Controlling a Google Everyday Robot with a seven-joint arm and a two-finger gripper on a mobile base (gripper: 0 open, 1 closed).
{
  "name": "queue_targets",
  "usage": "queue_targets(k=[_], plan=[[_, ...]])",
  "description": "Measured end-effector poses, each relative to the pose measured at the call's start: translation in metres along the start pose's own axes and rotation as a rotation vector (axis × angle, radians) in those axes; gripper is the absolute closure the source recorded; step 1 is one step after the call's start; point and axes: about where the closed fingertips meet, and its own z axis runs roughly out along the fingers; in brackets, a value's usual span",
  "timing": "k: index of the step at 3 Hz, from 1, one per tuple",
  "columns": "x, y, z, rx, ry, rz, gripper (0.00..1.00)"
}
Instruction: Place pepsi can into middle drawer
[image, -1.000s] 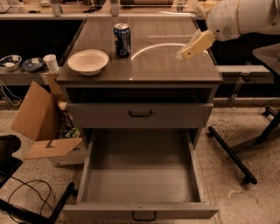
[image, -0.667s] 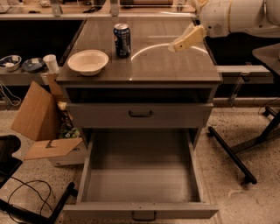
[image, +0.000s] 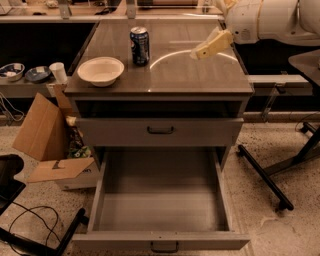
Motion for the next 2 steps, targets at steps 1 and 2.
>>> queue_targets(k=[1,2], plan=[[0.008,-0.015,0.038,0.006,-0.061,0.05,0.0],[0.02,-0.039,0.114,0.015,-0.129,0.189,0.0]])
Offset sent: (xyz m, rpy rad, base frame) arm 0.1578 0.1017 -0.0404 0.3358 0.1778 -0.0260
